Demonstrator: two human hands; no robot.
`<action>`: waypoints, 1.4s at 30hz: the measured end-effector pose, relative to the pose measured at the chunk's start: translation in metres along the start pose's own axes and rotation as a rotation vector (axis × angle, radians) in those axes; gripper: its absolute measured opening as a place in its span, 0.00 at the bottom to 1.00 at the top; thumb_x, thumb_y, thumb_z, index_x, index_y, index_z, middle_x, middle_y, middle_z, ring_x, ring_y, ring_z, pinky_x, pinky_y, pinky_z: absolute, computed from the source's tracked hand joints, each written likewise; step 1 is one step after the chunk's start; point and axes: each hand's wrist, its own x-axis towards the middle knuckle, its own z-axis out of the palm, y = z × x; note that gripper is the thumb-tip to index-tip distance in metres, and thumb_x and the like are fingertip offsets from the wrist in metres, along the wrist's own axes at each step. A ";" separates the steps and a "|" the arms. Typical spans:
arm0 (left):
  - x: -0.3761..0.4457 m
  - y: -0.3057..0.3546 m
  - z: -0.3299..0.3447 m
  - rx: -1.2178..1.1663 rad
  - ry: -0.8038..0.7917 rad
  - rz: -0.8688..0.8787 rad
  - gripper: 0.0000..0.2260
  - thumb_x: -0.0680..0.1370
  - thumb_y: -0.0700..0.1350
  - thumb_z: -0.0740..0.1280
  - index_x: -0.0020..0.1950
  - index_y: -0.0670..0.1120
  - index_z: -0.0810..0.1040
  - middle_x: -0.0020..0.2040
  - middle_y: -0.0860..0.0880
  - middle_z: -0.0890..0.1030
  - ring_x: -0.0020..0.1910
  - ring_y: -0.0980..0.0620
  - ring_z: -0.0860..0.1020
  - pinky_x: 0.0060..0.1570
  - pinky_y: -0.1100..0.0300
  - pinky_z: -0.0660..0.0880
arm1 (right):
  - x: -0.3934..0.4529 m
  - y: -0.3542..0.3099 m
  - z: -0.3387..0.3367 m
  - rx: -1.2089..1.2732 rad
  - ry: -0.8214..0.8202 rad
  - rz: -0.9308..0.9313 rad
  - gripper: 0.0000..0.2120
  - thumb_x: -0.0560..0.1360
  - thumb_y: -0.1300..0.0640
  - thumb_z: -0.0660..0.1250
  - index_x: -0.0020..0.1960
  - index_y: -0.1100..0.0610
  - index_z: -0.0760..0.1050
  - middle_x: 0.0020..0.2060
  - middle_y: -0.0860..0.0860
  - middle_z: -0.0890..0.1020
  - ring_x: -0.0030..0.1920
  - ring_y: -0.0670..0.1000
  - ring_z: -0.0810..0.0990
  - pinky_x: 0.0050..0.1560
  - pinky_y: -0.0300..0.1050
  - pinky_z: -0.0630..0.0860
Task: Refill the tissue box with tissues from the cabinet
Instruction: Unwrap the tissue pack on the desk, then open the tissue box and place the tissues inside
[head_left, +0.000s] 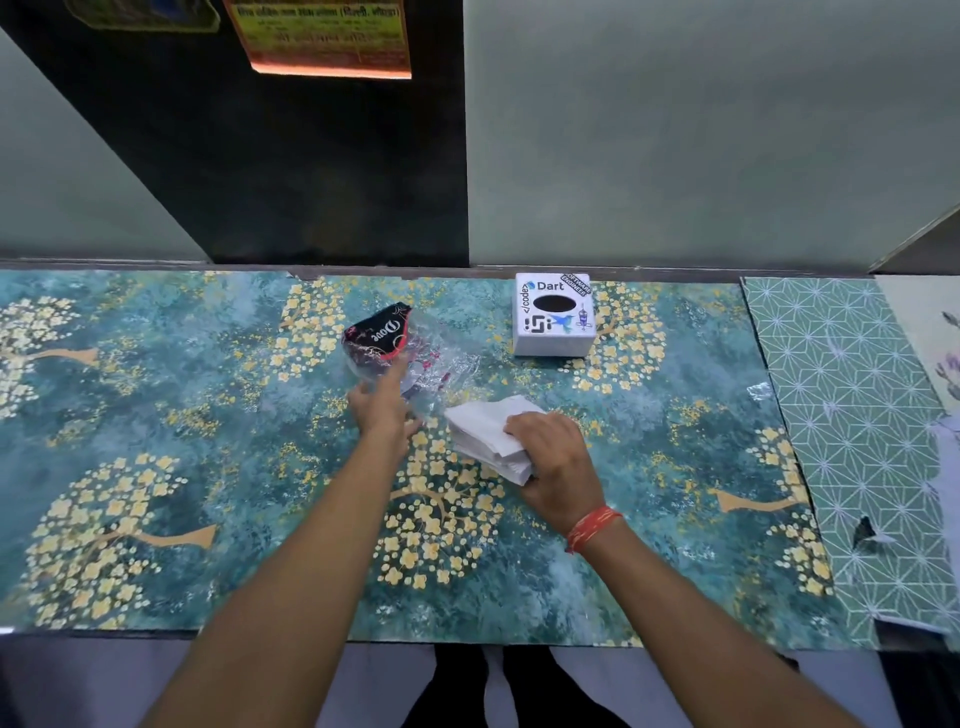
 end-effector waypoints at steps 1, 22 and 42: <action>0.001 -0.001 0.001 0.035 0.021 0.000 0.32 0.73 0.49 0.75 0.72 0.45 0.65 0.68 0.39 0.71 0.59 0.40 0.77 0.53 0.43 0.81 | 0.000 0.000 0.000 0.003 -0.005 0.011 0.20 0.65 0.58 0.77 0.54 0.60 0.78 0.50 0.55 0.82 0.51 0.57 0.79 0.54 0.51 0.73; -0.077 -0.030 0.046 0.257 -0.691 -0.114 0.35 0.76 0.72 0.52 0.56 0.44 0.83 0.47 0.41 0.86 0.45 0.41 0.84 0.46 0.50 0.81 | 0.021 0.038 -0.032 1.312 -0.133 1.128 0.22 0.63 0.58 0.72 0.56 0.59 0.78 0.49 0.58 0.83 0.47 0.60 0.82 0.41 0.51 0.81; -0.081 -0.077 0.054 0.742 -0.103 0.211 0.43 0.75 0.73 0.40 0.72 0.45 0.69 0.69 0.41 0.75 0.65 0.40 0.75 0.59 0.47 0.69 | 0.013 0.038 0.001 0.583 -0.250 1.071 0.27 0.77 0.41 0.61 0.70 0.56 0.63 0.64 0.56 0.76 0.60 0.59 0.77 0.58 0.52 0.74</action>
